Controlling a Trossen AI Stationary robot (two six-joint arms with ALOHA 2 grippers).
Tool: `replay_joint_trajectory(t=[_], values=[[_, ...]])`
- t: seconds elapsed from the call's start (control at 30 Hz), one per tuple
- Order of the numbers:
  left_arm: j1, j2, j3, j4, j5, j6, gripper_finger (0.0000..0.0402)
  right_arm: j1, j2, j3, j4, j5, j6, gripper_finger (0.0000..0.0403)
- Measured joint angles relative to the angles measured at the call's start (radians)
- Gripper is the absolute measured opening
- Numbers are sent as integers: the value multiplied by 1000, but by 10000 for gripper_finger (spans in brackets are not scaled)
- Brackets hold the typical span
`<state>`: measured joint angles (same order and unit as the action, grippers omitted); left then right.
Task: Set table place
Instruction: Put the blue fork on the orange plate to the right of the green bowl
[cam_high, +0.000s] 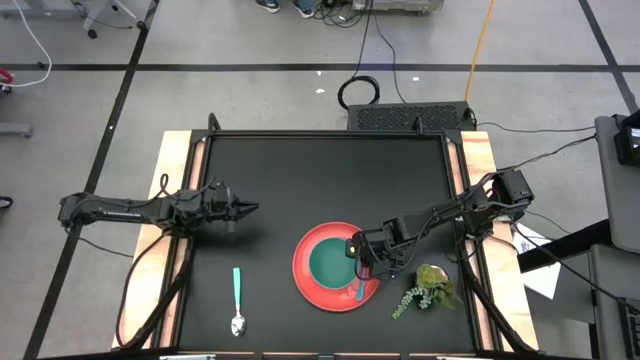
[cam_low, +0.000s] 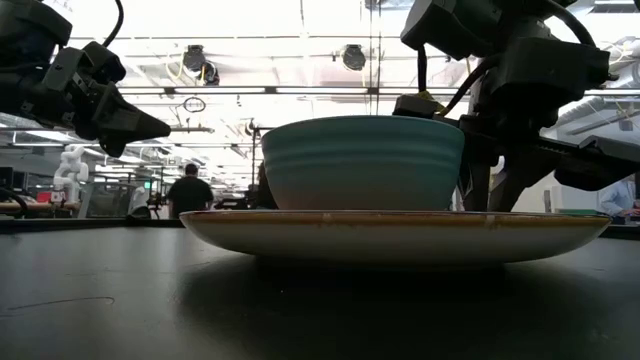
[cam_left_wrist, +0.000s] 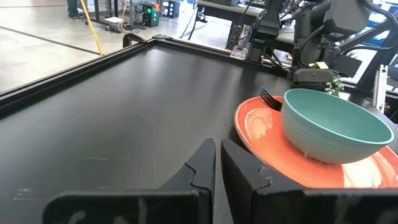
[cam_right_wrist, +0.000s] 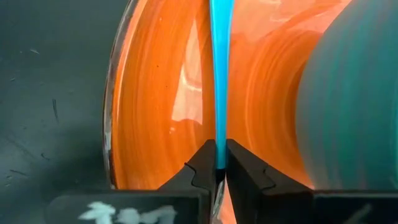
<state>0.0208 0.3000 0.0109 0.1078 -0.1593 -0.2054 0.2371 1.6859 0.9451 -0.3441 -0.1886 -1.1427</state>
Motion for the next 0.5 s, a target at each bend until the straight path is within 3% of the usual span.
replay_joint_trajectory(t=[0.5], values=[[0, 0, 0, 0, 0, 0, 31, -1, 0, 0, 3, 0, 5, 27]])
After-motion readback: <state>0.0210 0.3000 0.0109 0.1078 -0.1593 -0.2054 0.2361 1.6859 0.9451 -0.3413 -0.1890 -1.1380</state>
